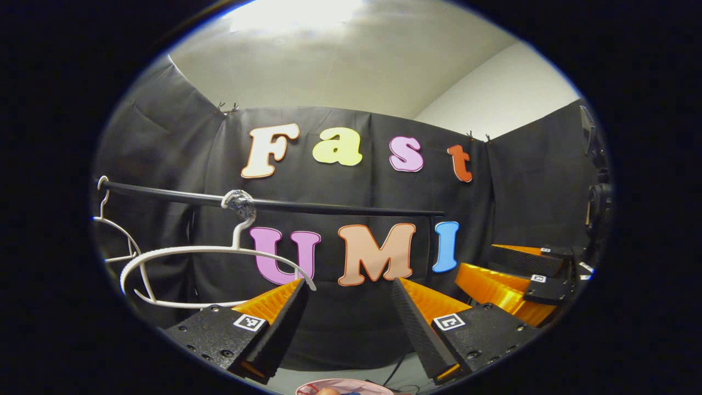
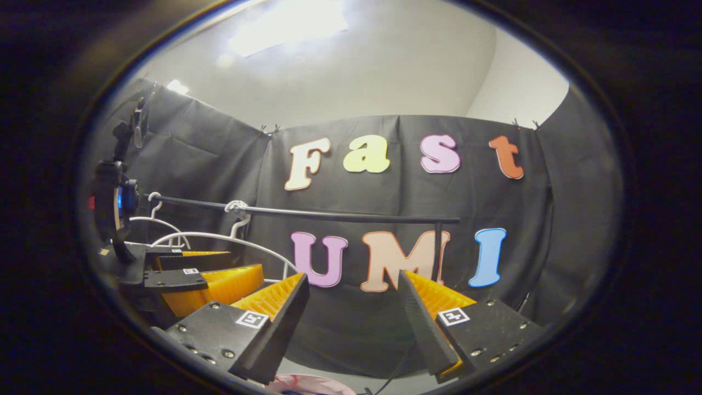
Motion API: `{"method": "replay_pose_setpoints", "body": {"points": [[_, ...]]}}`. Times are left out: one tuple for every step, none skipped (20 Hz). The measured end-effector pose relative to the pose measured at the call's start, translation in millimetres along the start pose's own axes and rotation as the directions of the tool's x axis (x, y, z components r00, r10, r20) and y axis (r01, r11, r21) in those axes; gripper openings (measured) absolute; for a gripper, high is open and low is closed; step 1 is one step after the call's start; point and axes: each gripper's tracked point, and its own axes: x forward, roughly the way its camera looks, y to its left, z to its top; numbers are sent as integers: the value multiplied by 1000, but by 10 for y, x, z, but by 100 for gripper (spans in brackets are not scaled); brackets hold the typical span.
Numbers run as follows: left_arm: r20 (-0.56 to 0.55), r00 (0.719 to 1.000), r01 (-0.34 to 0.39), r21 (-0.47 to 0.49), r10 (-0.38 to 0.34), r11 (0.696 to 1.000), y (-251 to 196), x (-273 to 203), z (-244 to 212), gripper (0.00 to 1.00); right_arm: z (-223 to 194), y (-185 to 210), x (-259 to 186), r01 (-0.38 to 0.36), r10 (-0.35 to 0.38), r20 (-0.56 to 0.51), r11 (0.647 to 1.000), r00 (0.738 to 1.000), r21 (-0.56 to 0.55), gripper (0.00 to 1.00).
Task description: Grasp the clothes on the hanger with both hands and then place them into the laundry hamper below.
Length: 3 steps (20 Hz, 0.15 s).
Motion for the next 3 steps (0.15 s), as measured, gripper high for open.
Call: {"method": "replay_pose_setpoints", "body": {"points": [[-5, 1000, -13, 4, 13, 1000, -84, 55, -108, 95, -40, -152, -13, 12, -12, 18, 1000, 1000, 3, 94], [-5, 1000, -22, 4, 22, 1000, -160, 106, -226, 94, -79, -301, -29, 23, -23, 33, 1000, 999, 1, 94], [4, 1000, -28, 1, 28, 1000, -266, 197, -325, 94, -150, -491, -55, 38, -37, 52, 999, 998, -7, 94]]}}
